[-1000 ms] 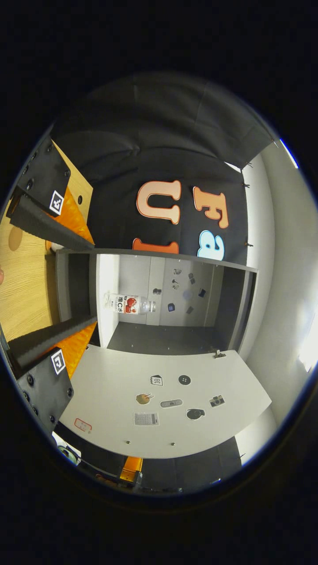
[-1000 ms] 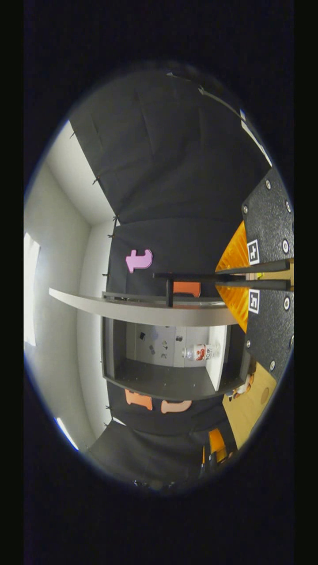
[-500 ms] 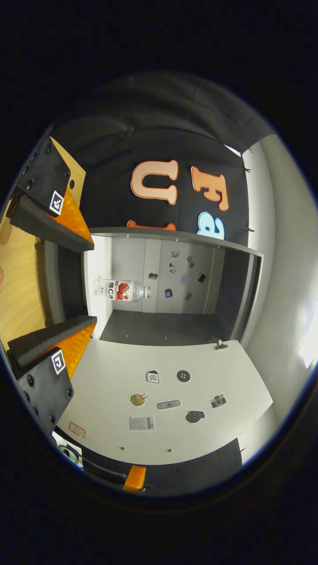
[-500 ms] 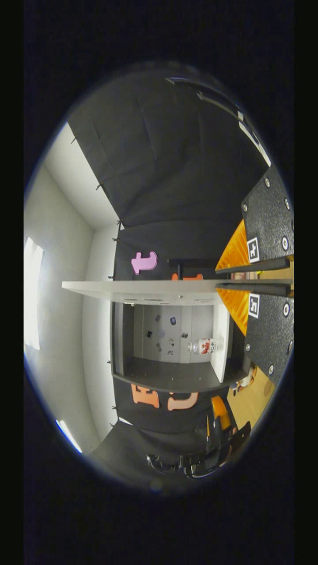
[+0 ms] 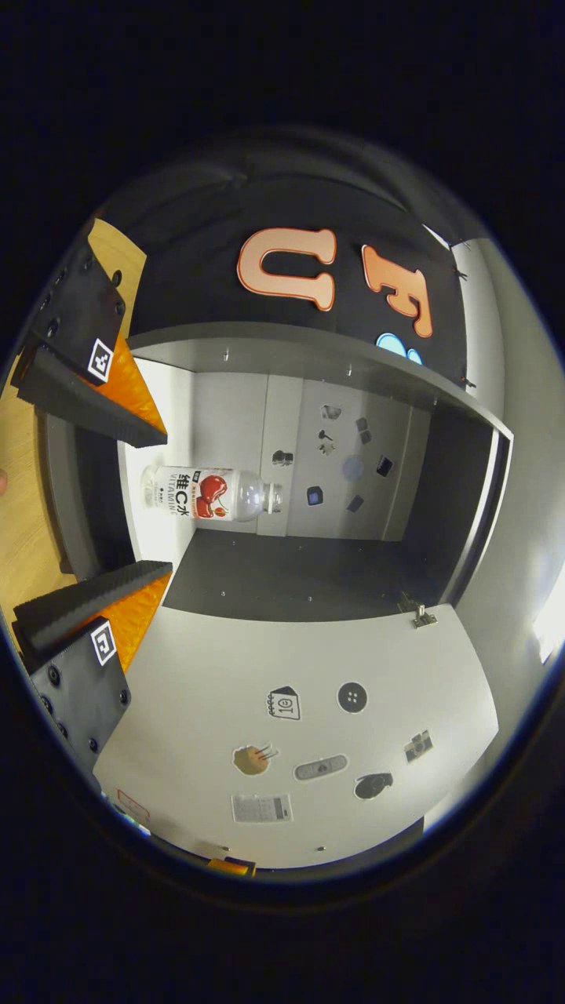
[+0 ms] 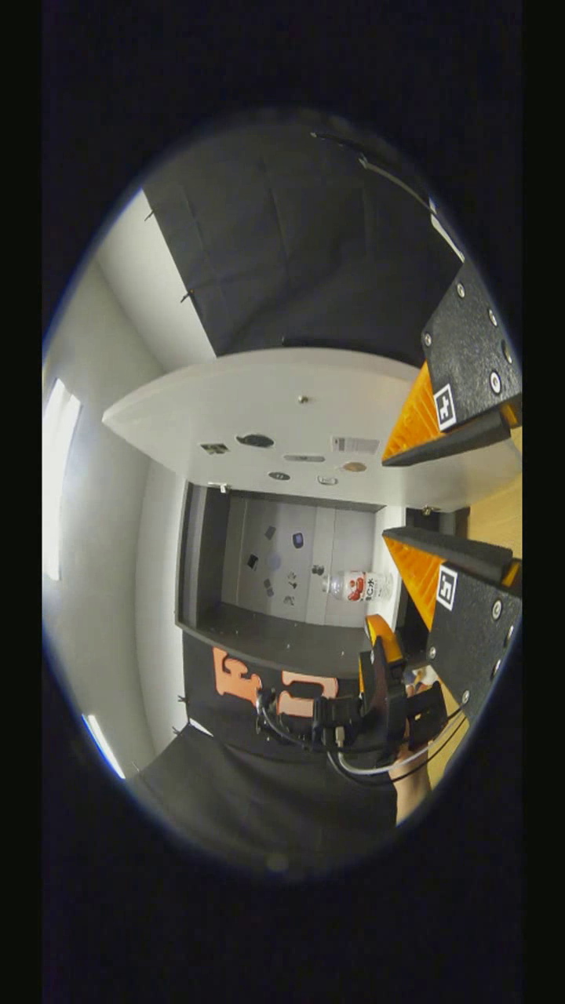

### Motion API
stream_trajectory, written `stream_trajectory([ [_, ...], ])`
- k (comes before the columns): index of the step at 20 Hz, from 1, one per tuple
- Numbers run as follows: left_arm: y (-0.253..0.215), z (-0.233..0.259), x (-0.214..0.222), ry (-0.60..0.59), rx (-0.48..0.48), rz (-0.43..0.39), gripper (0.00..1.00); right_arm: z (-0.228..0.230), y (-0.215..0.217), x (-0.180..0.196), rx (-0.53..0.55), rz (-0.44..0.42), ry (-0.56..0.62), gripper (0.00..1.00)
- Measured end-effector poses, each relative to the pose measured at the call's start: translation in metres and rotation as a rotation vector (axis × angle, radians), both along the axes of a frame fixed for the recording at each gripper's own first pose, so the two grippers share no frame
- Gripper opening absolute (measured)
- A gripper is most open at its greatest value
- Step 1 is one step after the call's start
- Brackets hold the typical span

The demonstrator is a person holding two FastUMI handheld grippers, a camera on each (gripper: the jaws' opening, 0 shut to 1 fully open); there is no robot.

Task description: Open the cabinet door with the right hand, grasp the bottle in the cabinet with the left hand and place it on the coaster, then close the cabinet door with the right hand.

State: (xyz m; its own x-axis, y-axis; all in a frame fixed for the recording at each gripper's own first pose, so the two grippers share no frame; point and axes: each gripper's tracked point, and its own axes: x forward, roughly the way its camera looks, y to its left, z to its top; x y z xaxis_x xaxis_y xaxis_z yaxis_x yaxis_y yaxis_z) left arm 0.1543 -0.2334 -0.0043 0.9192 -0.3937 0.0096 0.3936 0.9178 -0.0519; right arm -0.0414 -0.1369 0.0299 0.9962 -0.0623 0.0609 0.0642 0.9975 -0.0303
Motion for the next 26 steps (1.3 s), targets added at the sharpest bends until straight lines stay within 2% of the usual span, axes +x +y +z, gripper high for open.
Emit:
stream_trajectory([
  [2,-0.004,-0.004,0.026,0.002,-0.003,-0.014,0.94,-0.002,0.014,0.015,-0.004,-0.008,-0.002,0.58],
  [4,-0.007,-0.008,0.051,-0.002,-0.008,-0.028,0.95,-0.009,0.025,0.036,-0.005,-0.011,0.010,0.77],
  [6,-0.009,-0.013,0.073,-0.002,-0.001,-0.035,0.95,-0.017,0.037,0.061,-0.002,-0.019,0.033,0.84],
  [7,-0.013,-0.016,0.082,0.005,0.005,-0.048,0.94,-0.018,0.041,0.065,0.004,-0.020,0.043,0.95],
  [8,-0.019,-0.019,0.090,0.008,0.008,-0.068,0.94,-0.020,0.045,0.070,0.013,-0.017,0.048,0.92],
  [15,-0.046,-0.036,0.129,0.000,0.055,-0.133,0.94,-0.035,0.051,0.084,0.048,-0.037,0.101,0.94],
  [23,-0.057,-0.041,0.149,-0.017,0.070,-0.137,0.94,-0.042,0.047,0.083,0.063,-0.069,0.135,0.96],
  [25,-0.056,-0.039,0.148,-0.017,0.068,-0.133,0.86,-0.043,0.048,0.082,0.067,-0.065,0.133,0.96],
  [26,-0.055,-0.040,0.149,-0.017,0.070,-0.127,0.85,-0.043,0.048,0.080,0.066,-0.062,0.134,0.94],
])
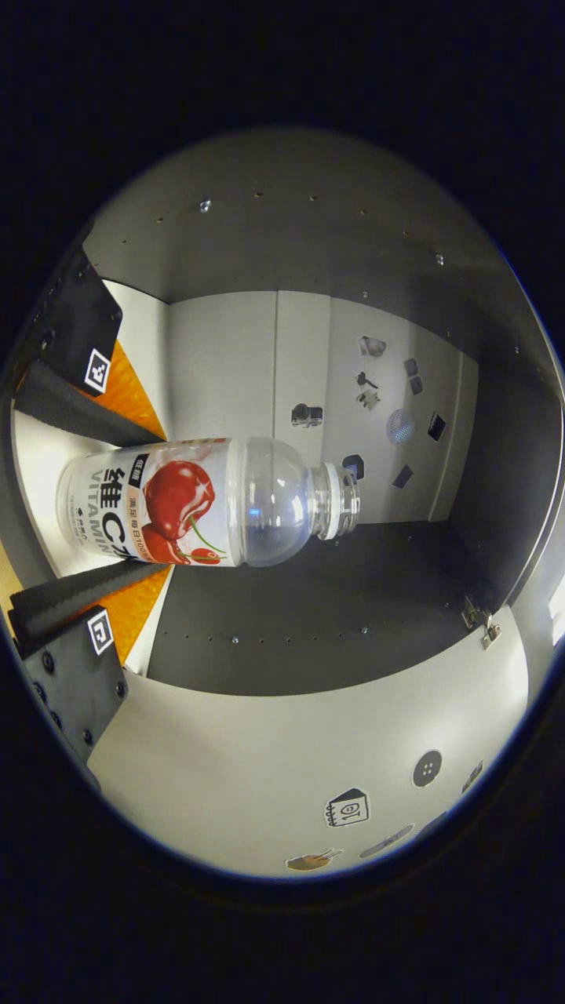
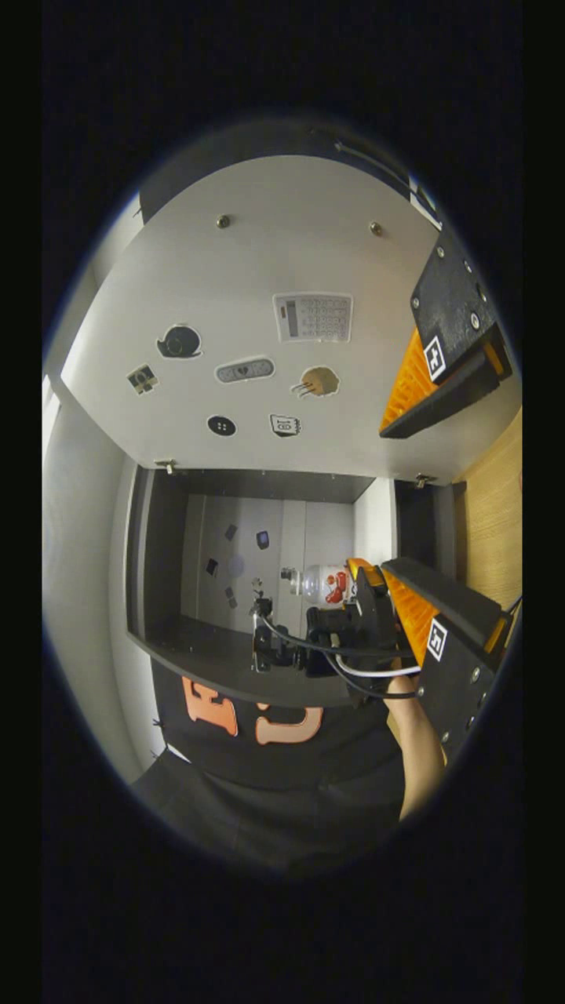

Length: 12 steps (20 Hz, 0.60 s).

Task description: Open the cabinet door with the right hand, grasp the bottle in the cabinet with the left hand and place it on the coaster, then close the cabinet door with the right hand.

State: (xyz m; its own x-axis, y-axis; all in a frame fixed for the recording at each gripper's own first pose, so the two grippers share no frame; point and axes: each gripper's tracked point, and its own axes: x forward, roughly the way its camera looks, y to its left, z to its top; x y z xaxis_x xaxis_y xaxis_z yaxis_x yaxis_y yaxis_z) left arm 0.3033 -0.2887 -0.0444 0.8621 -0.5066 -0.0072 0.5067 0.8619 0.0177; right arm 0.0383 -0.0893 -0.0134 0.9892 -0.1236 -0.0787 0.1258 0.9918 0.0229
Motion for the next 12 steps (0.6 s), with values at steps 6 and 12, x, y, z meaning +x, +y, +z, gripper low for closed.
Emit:
stream_trajectory([
  [6,0.012,0.014,-0.017,-0.010,-0.060,0.011,0.83,0.003,-0.002,-0.016,-0.019,0.021,-0.004,0.94],
  [12,0.037,0.037,-0.070,-0.073,-0.065,0.055,0.83,0.008,-0.003,-0.051,-0.010,0.074,-0.020,0.94],
])
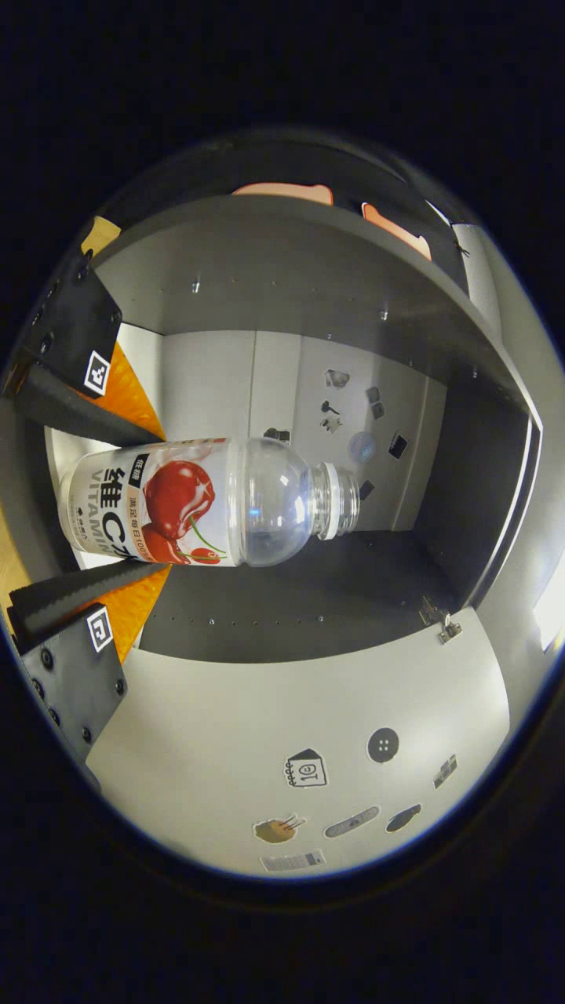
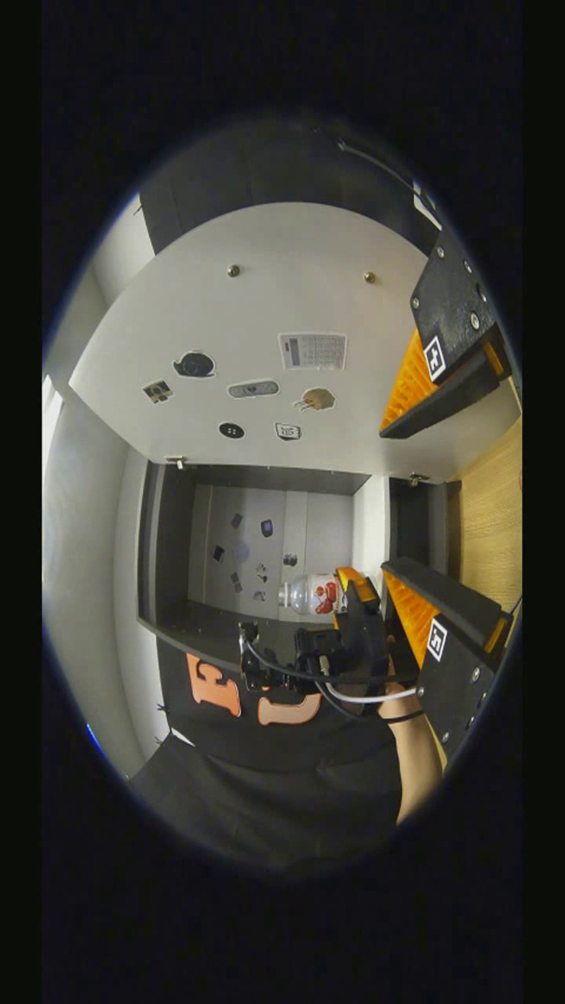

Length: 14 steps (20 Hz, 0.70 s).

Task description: Open the cabinet door with the right hand, grasp the bottle in the cabinet with the left hand and place it on the coaster, then close the cabinet door with the right hand.

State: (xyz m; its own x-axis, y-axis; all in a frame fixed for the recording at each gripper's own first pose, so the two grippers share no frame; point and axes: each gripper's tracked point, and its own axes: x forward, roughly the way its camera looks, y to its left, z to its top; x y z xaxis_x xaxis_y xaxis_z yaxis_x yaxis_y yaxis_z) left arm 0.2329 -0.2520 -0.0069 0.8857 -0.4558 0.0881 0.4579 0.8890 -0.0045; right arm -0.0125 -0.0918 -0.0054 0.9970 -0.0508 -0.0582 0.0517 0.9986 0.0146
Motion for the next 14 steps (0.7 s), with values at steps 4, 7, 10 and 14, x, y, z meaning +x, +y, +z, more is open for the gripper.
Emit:
stream_trajectory([
  [4,0.022,0.001,-0.051,-0.024,0.020,0.049,0.82,0.008,0.001,-0.024,-0.033,0.073,-0.022,0.96],
  [7,0.043,-0.011,-0.090,-0.027,0.041,0.094,0.82,0.013,0.008,-0.036,-0.043,0.143,-0.051,0.92],
  [10,0.063,-0.031,-0.126,-0.016,0.056,0.129,0.82,0.014,0.018,-0.043,-0.021,0.197,-0.069,0.94],
  [14,0.093,-0.057,-0.162,-0.017,0.065,0.169,0.82,0.008,0.030,-0.047,0.028,0.214,-0.048,0.94],
])
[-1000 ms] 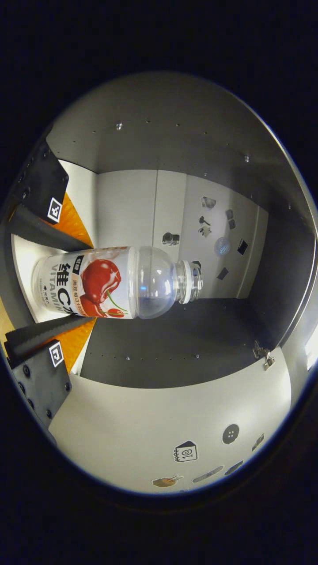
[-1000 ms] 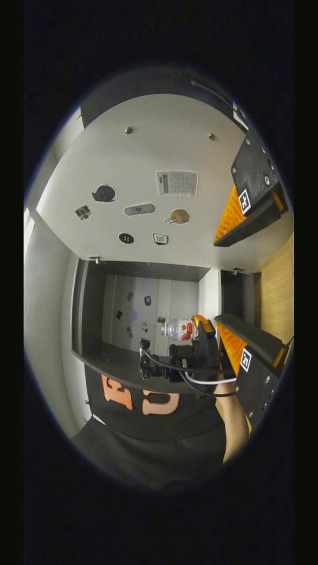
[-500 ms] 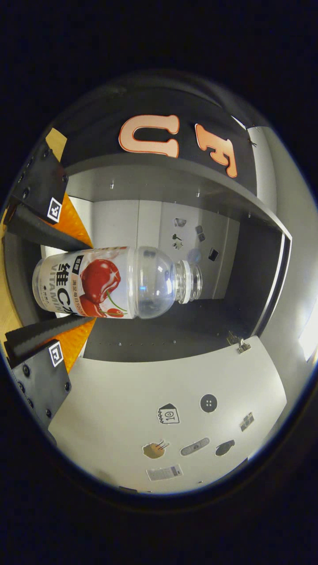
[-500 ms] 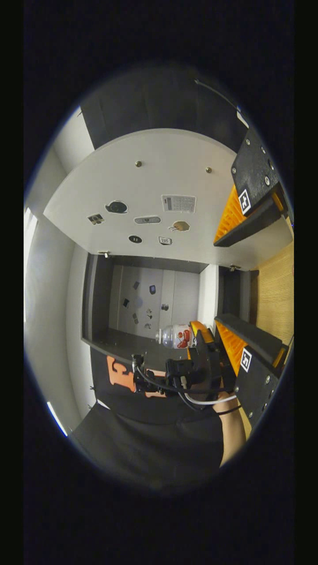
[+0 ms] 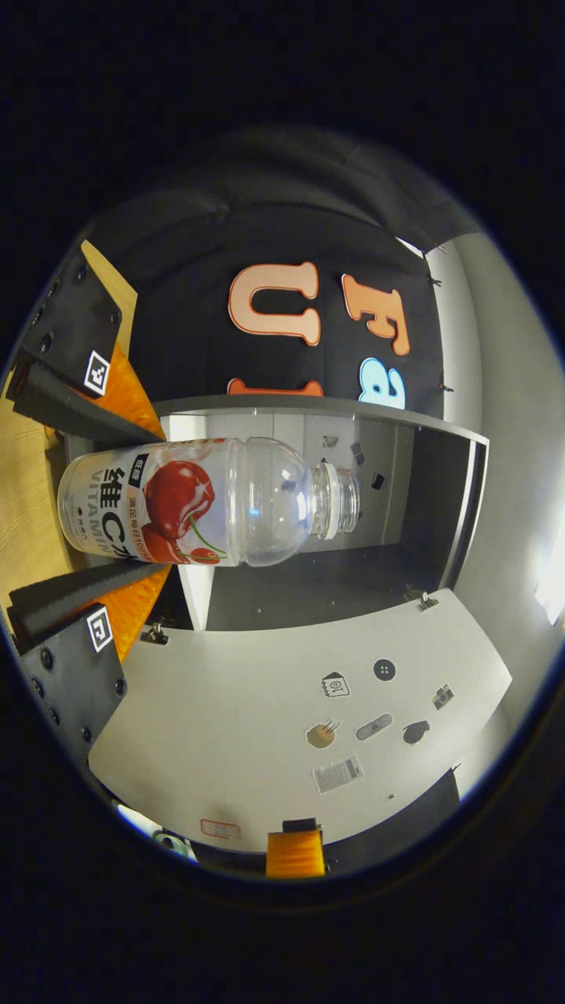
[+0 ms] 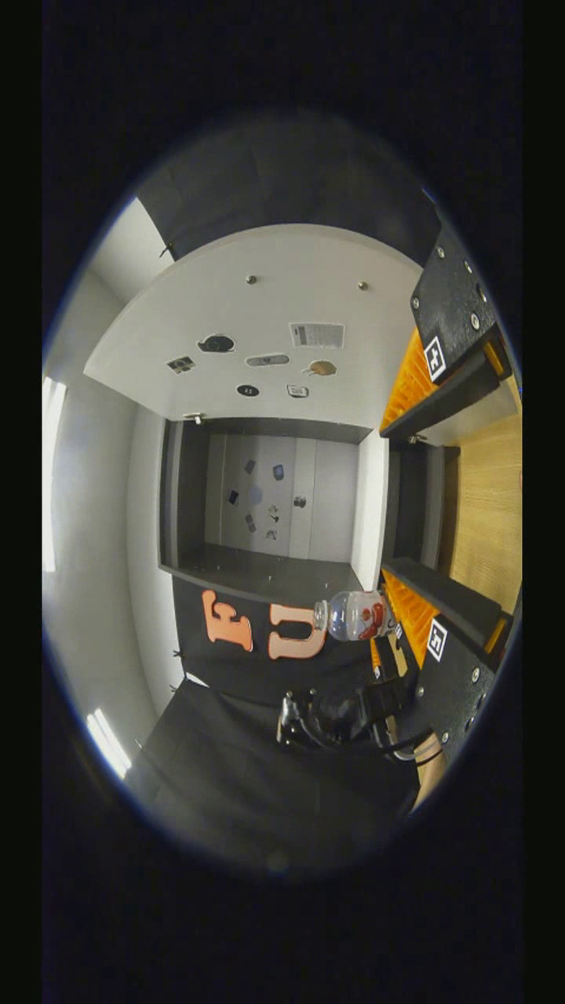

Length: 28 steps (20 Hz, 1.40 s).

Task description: Open the cabinet door with the right hand, grasp the bottle in the cabinet with the left hand and place it on the coaster, then close the cabinet door with the right hand.

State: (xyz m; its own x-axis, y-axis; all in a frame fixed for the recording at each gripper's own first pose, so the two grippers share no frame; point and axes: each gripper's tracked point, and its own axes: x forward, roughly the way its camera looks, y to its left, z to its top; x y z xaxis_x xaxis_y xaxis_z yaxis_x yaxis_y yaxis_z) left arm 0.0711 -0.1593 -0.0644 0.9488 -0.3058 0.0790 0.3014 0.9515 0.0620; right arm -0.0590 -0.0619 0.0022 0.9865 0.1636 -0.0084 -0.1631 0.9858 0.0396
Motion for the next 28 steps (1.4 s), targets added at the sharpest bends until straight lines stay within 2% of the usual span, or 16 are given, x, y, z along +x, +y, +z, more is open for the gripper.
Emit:
stream_trajectory([
  [9,0.071,-0.098,-0.046,0.027,0.052,0.064,0.83,-0.034,0.040,0.007,0.010,-0.013,0.084,0.94],
  [14,0.109,-0.172,-0.056,0.115,0.060,0.100,0.83,-0.066,0.068,0.008,-0.061,-0.024,0.145,0.94],
  [18,0.121,-0.229,-0.064,0.206,0.047,0.089,0.83,-0.085,0.101,0.001,-0.086,-0.001,0.191,0.94],
  [22,0.126,-0.260,-0.059,0.267,0.032,0.091,0.83,-0.095,0.124,-0.009,-0.111,0.033,0.233,0.94],
  [28,0.124,-0.277,-0.059,0.317,0.052,0.077,0.83,-0.097,0.130,-0.010,-0.110,0.024,0.251,0.94],
])
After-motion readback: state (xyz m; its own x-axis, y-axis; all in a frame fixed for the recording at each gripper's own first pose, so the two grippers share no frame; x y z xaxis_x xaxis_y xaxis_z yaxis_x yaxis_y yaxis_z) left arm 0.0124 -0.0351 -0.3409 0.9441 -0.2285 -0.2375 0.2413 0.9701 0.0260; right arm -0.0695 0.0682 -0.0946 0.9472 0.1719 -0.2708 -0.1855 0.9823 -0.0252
